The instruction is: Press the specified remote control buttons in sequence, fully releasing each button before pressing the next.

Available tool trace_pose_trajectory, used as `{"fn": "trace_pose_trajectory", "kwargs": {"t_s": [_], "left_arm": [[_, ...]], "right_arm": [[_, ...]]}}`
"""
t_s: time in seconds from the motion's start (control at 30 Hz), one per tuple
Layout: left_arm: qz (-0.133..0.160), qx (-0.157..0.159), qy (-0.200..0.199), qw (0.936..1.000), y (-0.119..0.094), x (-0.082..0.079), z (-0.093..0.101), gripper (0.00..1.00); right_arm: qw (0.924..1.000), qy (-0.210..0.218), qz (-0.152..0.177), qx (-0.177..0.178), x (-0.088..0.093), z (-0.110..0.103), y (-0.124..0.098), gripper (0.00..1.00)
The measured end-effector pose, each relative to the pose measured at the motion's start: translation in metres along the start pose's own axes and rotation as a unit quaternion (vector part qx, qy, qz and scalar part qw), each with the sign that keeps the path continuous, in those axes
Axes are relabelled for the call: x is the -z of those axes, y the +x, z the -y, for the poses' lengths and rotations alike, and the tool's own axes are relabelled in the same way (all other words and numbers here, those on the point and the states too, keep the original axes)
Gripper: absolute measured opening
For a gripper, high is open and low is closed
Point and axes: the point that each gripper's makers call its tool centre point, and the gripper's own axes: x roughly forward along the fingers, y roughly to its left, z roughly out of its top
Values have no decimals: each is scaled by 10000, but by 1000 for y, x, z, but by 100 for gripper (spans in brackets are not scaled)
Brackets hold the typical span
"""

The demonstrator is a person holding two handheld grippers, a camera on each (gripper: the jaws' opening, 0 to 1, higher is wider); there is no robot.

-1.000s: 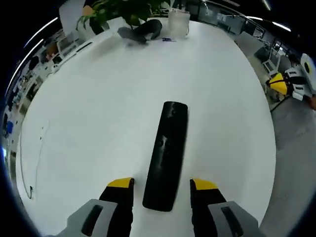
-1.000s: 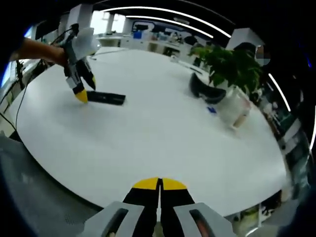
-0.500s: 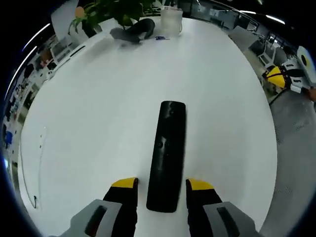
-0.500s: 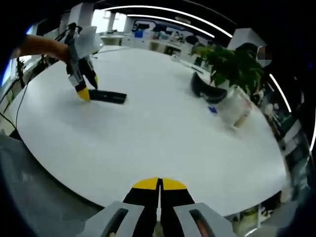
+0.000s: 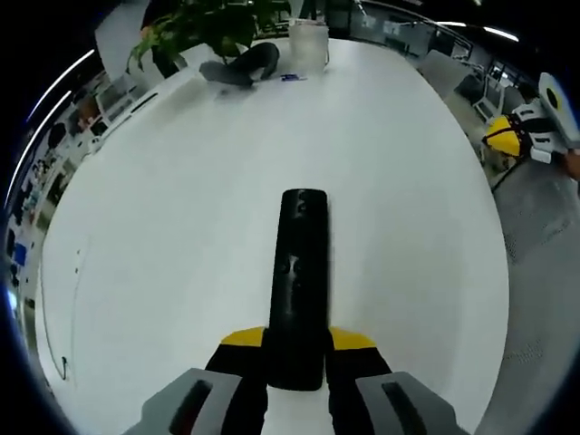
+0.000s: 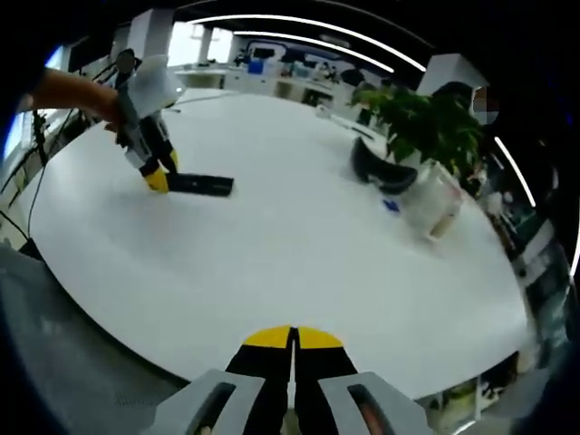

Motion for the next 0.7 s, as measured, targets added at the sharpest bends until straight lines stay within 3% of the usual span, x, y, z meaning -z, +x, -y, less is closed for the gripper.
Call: {"fn": "trace_pose_trajectory", "kwargs": {"t_s": [0.7], "left_arm": [[37,47,94,9999,-5,11,50,23]], "right_arm": [[9999,110,-27,-130,1,-5,-2,0]]}}
